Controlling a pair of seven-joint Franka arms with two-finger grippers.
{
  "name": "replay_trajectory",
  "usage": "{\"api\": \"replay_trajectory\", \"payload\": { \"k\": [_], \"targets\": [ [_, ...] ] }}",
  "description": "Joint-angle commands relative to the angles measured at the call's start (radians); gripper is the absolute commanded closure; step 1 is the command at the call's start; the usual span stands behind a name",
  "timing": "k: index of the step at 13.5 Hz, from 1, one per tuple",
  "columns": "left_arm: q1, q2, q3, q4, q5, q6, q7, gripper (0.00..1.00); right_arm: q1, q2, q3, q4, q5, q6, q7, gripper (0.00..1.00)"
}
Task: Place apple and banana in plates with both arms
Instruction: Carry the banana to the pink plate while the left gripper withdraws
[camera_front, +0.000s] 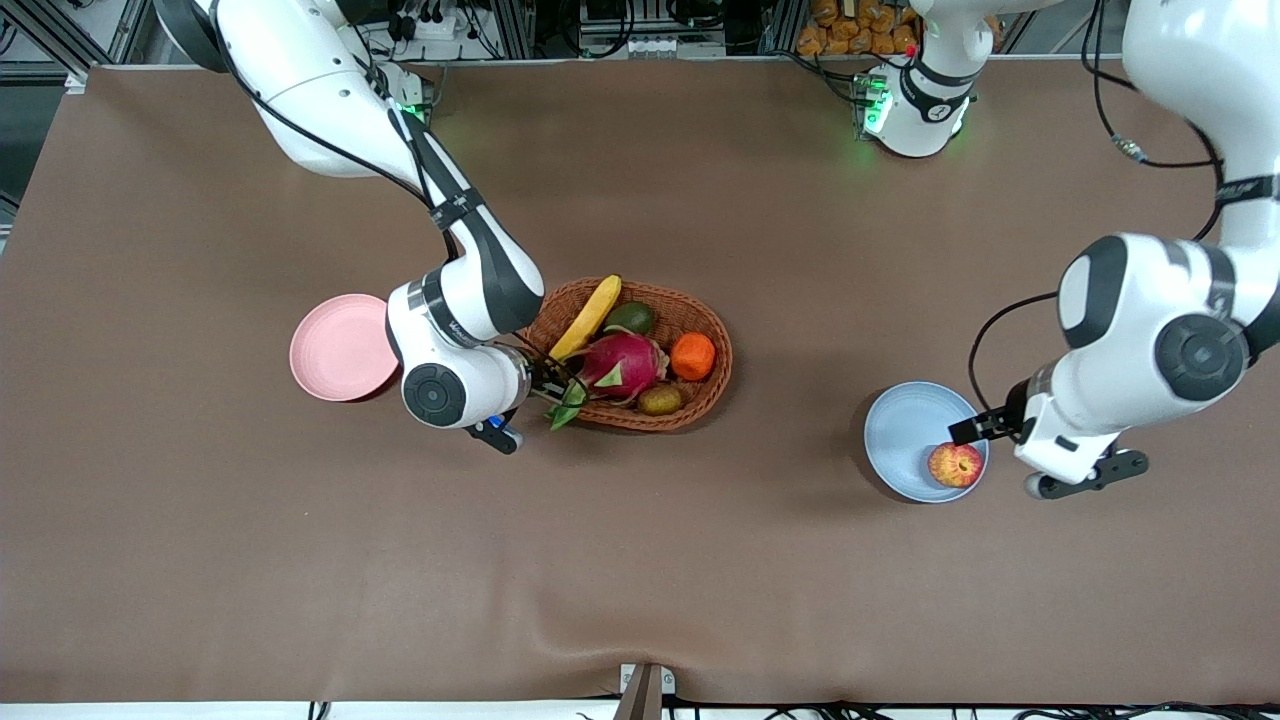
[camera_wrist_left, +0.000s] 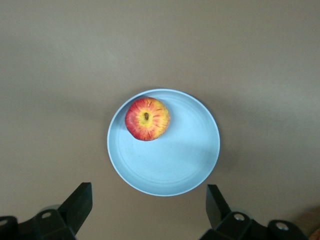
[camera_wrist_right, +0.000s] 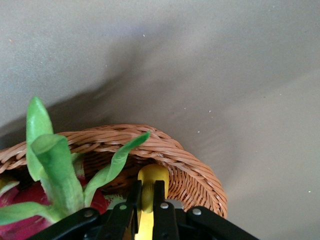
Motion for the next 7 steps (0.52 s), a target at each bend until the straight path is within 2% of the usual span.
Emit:
{"api": "replay_trajectory", "payload": {
  "k": [1, 5, 7],
  "targets": [
    [0.0, -0.111, -0.002, -0.019, 0.017, -0.074, 0.017, 0.0, -0.007, -0.014, -0.008, 0.03, 0.016, -0.076, -0.01, 1.0],
    [-0.002, -0.236, -0.015, -0.016, 0.003, -0.137, 0.027, 0.0, -0.036, -0.019, -0.008, 0.143, 0.013, -0.271, -0.017, 1.0],
    [-0.002, -0.283, -0.026, -0.016, 0.0, -0.177, 0.075, 0.0, -0.059, -0.028, -0.014, 0.17, 0.008, -0.365, -0.088, 1.0]
  ]
}}
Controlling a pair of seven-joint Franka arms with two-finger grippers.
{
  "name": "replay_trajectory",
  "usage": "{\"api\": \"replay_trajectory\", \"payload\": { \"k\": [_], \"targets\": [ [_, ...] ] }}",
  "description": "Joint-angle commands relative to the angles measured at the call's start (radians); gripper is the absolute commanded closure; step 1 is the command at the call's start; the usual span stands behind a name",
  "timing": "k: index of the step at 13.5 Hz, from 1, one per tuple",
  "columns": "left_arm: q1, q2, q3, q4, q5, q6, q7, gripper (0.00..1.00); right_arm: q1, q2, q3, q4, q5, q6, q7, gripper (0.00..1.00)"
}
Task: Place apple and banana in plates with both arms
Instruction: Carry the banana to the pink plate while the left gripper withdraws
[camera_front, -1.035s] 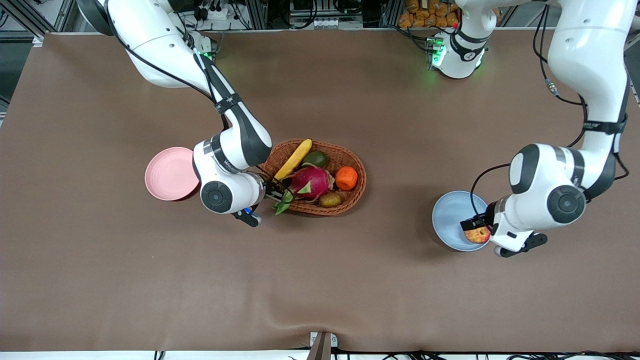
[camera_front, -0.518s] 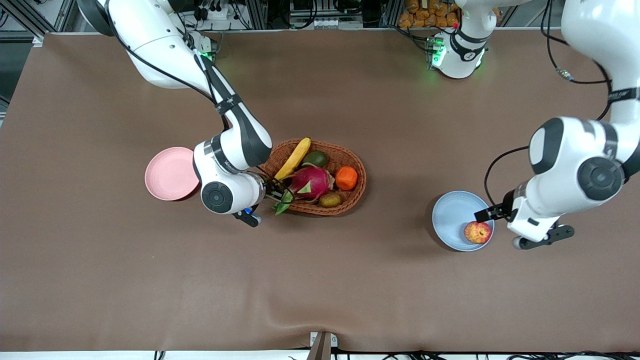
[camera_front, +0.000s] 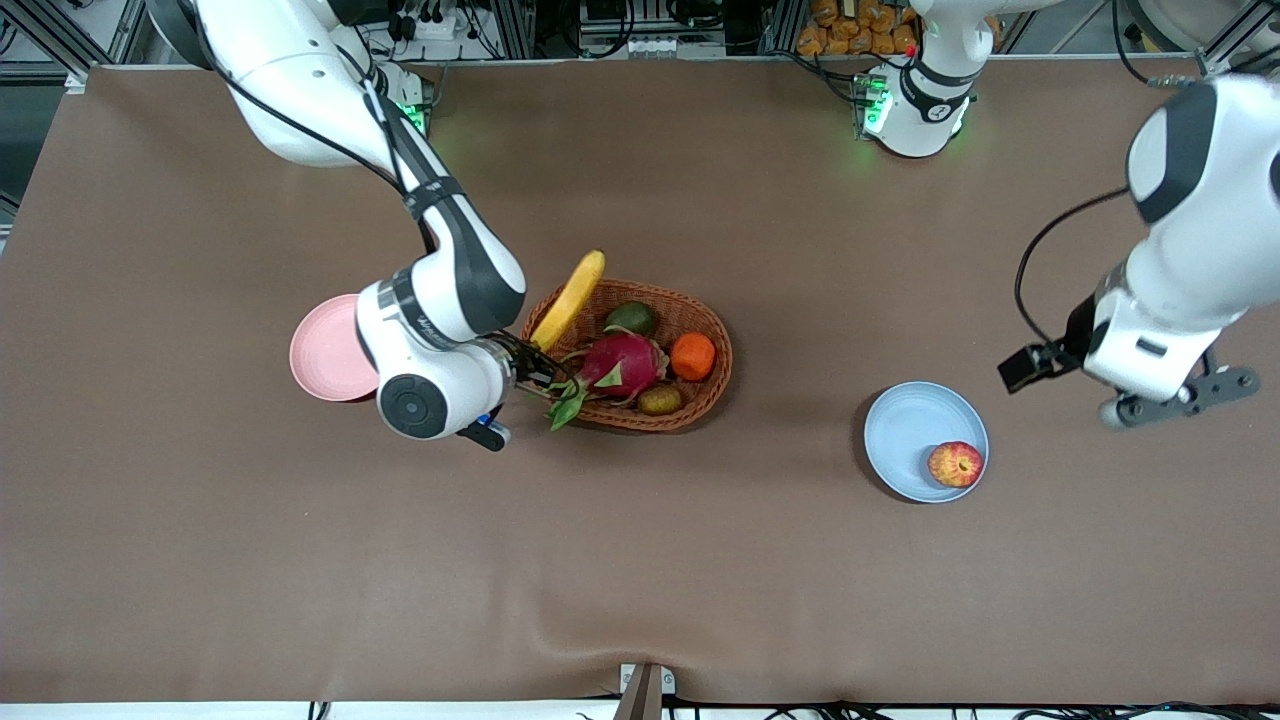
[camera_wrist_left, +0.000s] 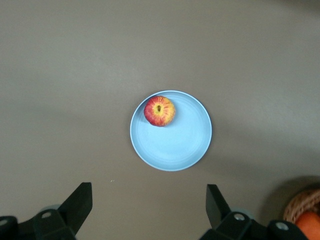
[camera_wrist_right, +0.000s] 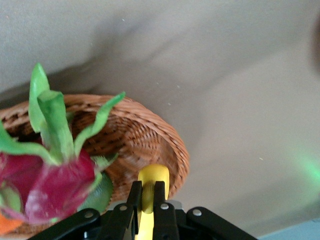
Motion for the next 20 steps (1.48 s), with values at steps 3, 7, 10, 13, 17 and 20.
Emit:
{"api": "replay_trajectory", "payload": {
  "k": [3, 7, 10, 13, 17, 20],
  "targets": [
    [0.001, -0.114, -0.01, -0.019, -0.037, -0.108, 0.044, 0.0, -0.109, -0.074, 0.005, 0.027, -0.157, -0.103, -0.242, 1.0],
    [0.003, -0.156, -0.01, -0.016, -0.038, -0.136, 0.113, 0.0, -0.235, -0.1, 0.003, 0.02, -0.352, -0.097, -0.594, 1.0],
    [-0.006, -0.158, 0.006, -0.014, -0.069, -0.139, 0.131, 0.0, -0.327, -0.106, 0.003, -0.019, -0.407, -0.065, -0.747, 1.0],
    [-0.023, -0.161, 0.049, 0.028, -0.072, -0.203, 0.179, 0.0, -0.403, -0.142, 0.005, -0.181, -0.406, 0.067, -0.815, 1.0],
    [-0.025, -0.187, 0.066, 0.047, -0.103, -0.248, 0.186, 0.0, -0.406, -0.194, 0.006, -0.394, -0.395, 0.27, -0.803, 1.0],
    [-0.023, -0.184, 0.063, 0.041, -0.115, -0.248, 0.176, 0.0, -0.403, -0.22, 0.008, -0.455, -0.394, 0.274, -0.801, 1.0]
  ]
}}
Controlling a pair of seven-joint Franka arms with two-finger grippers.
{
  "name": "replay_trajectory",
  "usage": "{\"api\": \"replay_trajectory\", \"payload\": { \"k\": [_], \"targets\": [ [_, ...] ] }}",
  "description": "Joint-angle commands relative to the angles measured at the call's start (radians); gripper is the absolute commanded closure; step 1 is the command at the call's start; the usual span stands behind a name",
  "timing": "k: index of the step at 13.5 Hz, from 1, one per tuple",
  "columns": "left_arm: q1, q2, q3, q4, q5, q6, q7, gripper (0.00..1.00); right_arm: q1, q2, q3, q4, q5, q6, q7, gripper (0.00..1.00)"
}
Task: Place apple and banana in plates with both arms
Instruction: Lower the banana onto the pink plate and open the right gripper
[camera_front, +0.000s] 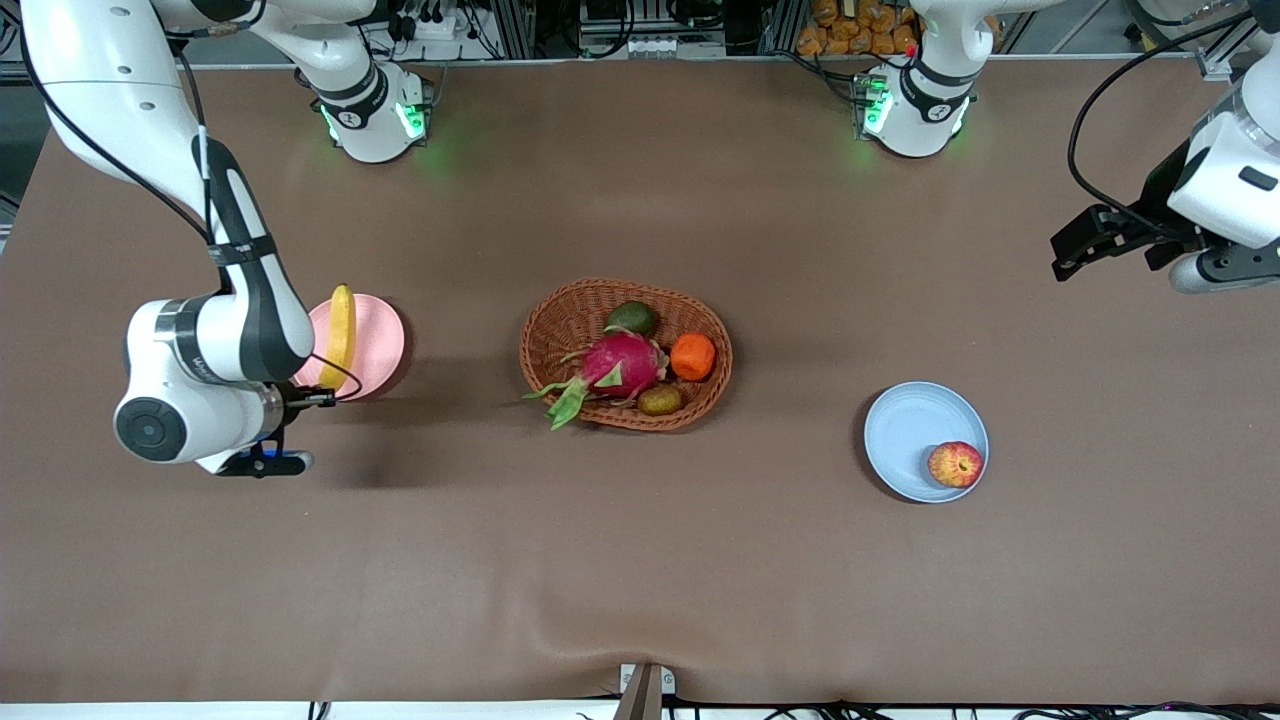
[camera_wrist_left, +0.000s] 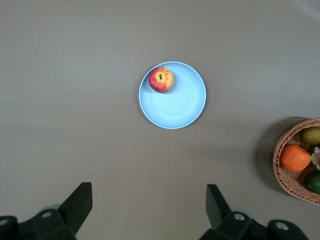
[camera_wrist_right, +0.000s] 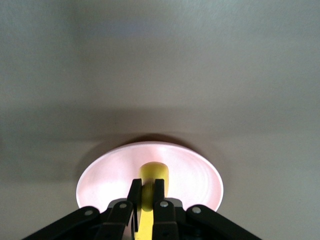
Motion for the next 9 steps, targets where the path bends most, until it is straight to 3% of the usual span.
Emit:
{"api": "replay_trajectory", "payload": {
  "k": [1, 7, 8, 9],
  "targets": [
    [-0.008, -0.01, 0.01, -0.004, -0.019, -0.016, 0.004, 0.0, -0.003, -0.079, 0.006, -0.11, -0.01, 0.042, 0.006, 1.0],
    [-0.008, 0.007, 0.01, -0.007, -0.019, -0.016, 0.0, 0.0, -0.01, -0.054, 0.006, -0.116, 0.017, 0.091, 0.006, 1.0],
    [-0.008, 0.006, 0.01, -0.007, -0.019, -0.016, 0.0, 0.0, -0.012, -0.05, 0.006, -0.114, 0.019, 0.093, 0.007, 0.89],
    [-0.006, 0.006, 0.01, -0.007, -0.019, -0.016, 0.003, 0.0, -0.012, -0.047, 0.006, -0.113, 0.019, 0.093, 0.008, 0.57]
  ]
}}
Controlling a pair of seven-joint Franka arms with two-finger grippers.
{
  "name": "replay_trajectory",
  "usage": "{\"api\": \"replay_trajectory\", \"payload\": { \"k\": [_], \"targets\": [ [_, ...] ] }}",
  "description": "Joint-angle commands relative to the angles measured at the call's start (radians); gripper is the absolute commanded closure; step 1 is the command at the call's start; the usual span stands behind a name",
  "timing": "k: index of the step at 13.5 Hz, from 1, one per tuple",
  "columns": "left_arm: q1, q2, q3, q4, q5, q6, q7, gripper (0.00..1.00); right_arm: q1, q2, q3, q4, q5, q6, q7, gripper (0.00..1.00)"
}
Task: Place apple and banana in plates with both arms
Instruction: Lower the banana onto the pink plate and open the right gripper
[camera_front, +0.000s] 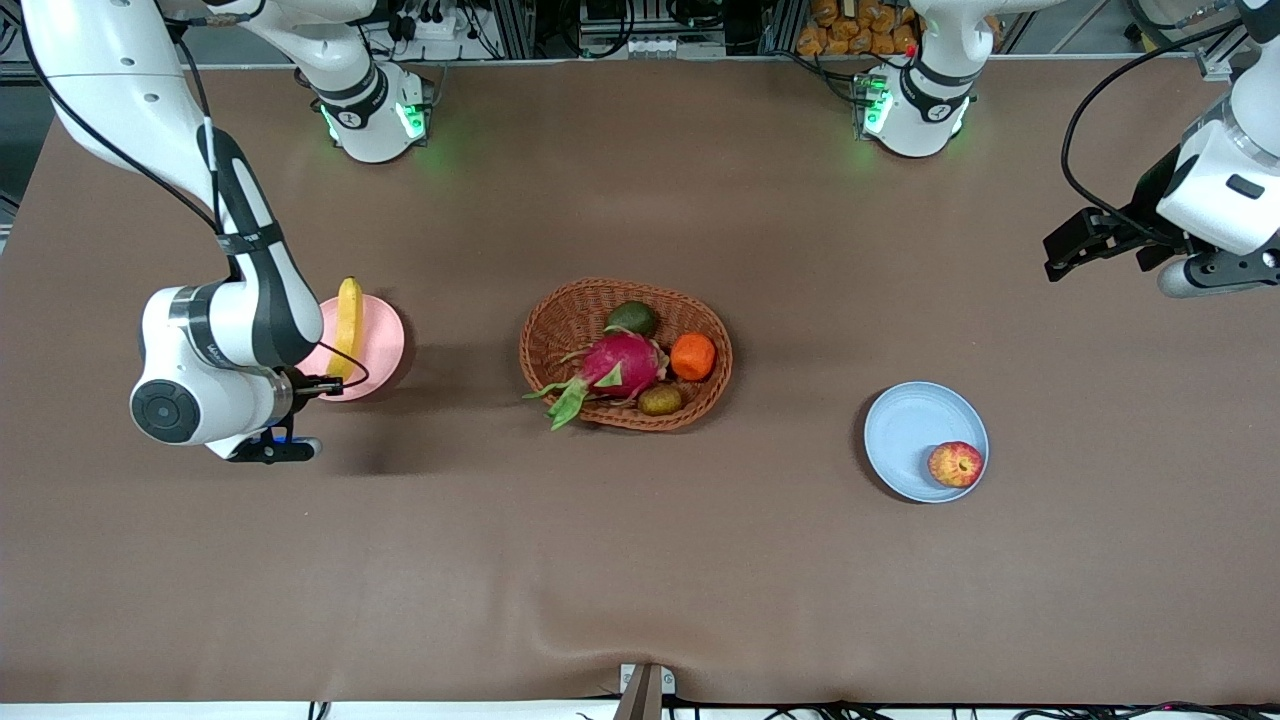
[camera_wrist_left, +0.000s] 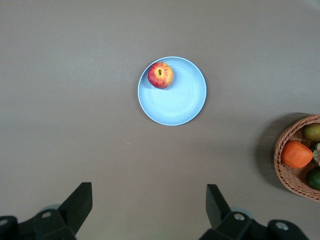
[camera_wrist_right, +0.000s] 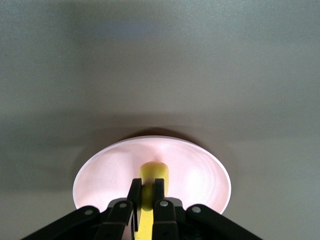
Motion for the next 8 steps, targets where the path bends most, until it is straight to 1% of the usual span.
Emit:
{"api": "replay_trajectory", "payload": {
  "k": [1, 3, 5, 6, 8],
  "targets": [
    [-0.005, -0.004, 0.01, 0.0, -0.018, -0.013, 0.003, 0.0, -0.013, -0.013, 0.006, -0.023, 0.014, 0.019, 0.004, 0.18],
    [-0.003, -0.004, 0.01, -0.002, -0.018, -0.013, 0.003, 0.0, -0.016, -0.007, 0.004, -0.013, 0.015, 0.017, 0.006, 0.0],
    [-0.003, -0.004, 0.01, 0.0, -0.018, -0.013, 0.003, 0.0, -0.022, -0.009, 0.006, 0.035, 0.015, -0.007, 0.001, 0.0],
    [-0.003, -0.004, 0.01, 0.0, -0.018, -0.013, 0.005, 0.0, -0.021, -0.01, 0.006, 0.089, 0.015, -0.053, -0.004, 0.0],
    [-0.005, -0.007, 0.01, 0.001, -0.018, -0.013, 0.008, 0.0, -0.015, -0.009, 0.004, 0.239, 0.012, -0.177, -0.008, 0.0]
  ]
}}
